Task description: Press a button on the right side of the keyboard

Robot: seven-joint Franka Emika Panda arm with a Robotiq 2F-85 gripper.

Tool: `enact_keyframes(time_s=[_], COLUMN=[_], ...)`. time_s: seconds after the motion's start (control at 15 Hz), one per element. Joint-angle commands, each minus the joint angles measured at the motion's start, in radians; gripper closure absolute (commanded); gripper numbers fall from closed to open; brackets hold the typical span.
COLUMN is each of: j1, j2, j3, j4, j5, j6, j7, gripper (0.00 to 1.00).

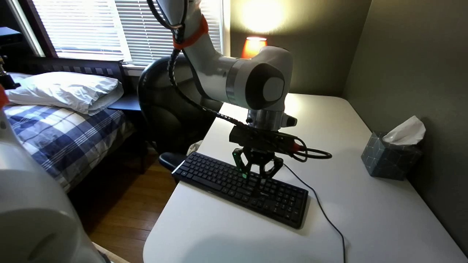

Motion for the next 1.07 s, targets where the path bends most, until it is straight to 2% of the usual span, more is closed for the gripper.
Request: enact_keyframes(time_s=[0.0, 1.0], j1=[-0.015, -0.044], j2=[0.058, 0.204], j3=[0.012, 0.057], j4=[0.037, 0.152], j5=[0.038, 0.093], j6=[0.014, 0.010], j7=[-0.018, -0.016], gripper=[0.99, 1.00])
